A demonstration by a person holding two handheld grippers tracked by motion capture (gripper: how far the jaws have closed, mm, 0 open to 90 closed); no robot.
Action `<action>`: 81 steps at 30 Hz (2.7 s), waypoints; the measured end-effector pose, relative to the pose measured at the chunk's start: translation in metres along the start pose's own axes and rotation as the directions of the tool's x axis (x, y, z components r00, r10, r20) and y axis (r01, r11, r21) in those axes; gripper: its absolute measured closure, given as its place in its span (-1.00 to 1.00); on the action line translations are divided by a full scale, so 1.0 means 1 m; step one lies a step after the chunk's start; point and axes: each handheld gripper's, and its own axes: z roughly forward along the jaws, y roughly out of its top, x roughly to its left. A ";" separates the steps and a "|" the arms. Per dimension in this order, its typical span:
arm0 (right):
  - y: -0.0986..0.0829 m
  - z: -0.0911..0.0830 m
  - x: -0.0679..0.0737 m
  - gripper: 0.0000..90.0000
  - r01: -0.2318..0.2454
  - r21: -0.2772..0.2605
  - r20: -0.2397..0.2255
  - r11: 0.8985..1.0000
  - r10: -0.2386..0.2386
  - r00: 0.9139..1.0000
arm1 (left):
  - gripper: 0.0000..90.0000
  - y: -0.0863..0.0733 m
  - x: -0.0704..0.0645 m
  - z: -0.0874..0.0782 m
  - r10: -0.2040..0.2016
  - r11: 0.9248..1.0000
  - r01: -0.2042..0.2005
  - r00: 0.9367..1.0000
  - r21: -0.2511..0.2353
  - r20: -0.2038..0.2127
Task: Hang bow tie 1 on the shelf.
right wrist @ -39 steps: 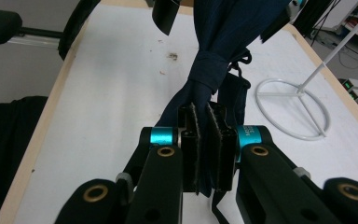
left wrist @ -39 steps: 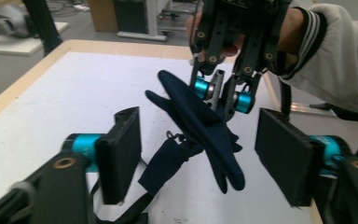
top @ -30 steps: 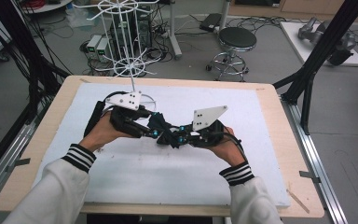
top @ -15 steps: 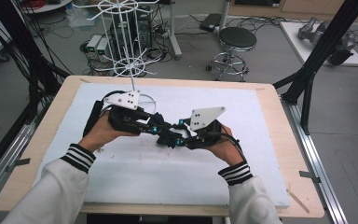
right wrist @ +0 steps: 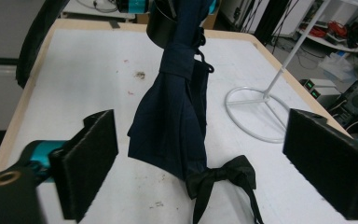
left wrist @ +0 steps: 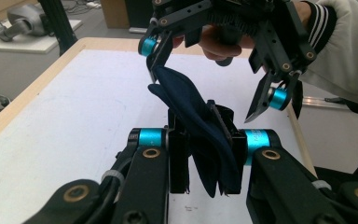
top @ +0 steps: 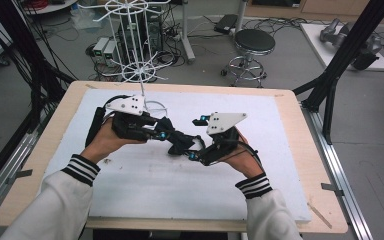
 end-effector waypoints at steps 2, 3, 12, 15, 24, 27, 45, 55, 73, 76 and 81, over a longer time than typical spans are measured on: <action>-0.002 -0.002 0.000 -0.94 -0.015 -0.004 0.022 1.000 0.015 1.000 | 0.71 0.000 0.000 -0.002 -0.003 1.000 0.003 1.000 -0.008 -0.008; -0.003 -0.004 0.000 -0.94 -0.024 -0.007 0.030 1.000 0.024 0.999 | 0.71 -0.001 0.001 -0.004 0.000 1.000 0.000 1.000 -0.011 -0.013; -0.012 -0.018 -0.001 -0.94 -0.064 -0.039 0.063 0.997 0.066 0.996 | 0.71 -0.001 0.002 -0.022 -0.019 0.998 0.013 0.996 -0.068 -0.084; -0.014 -0.022 -0.001 -0.98 -0.076 -0.051 0.076 0.996 0.079 0.994 | 0.71 -0.002 0.003 -0.031 -0.020 0.997 0.011 0.993 -0.081 -0.115; -0.025 -0.034 -0.002 -0.98 -0.125 -0.086 0.115 0.988 0.134 0.984 | 0.71 -0.005 0.006 -0.053 -0.044 0.991 0.018 0.980 -0.135 -0.195; -0.029 -0.039 -0.001 -0.98 -0.135 -0.091 0.130 0.987 0.146 0.981 | 0.71 -0.007 0.006 -0.058 -0.053 0.988 0.020 0.975 -0.153 -0.217; -0.052 -0.062 0.004 -0.98 -0.189 -0.094 0.224 0.978 0.205 0.953 | 0.71 -0.009 0.008 -0.082 -0.097 0.974 0.021 0.938 -0.224 -0.333; -0.068 -0.072 0.008 -0.98 -0.222 -0.132 0.256 0.966 0.250 0.934 | 0.71 -0.008 0.012 -0.084 -0.122 0.965 0.019 0.915 -0.262 -0.385; -0.082 -0.085 0.017 -0.98 -0.233 -0.177 0.303 0.956 0.278 0.912 | 0.71 -0.006 0.022 -0.081 -0.196 0.952 0.057 0.867 -0.299 -0.458; -0.084 -0.088 0.019 -0.98 -0.241 -0.199 0.307 0.950 0.293 0.905 | 0.71 -0.005 0.024 -0.080 -0.198 0.952 0.055 0.859 -0.300 -0.472; -0.087 -0.091 0.020 -0.98 -0.235 -0.222 0.324 0.946 0.299 0.898 | 0.71 -0.006 0.026 -0.077 -0.216 0.949 0.063 0.844 -0.309 -0.490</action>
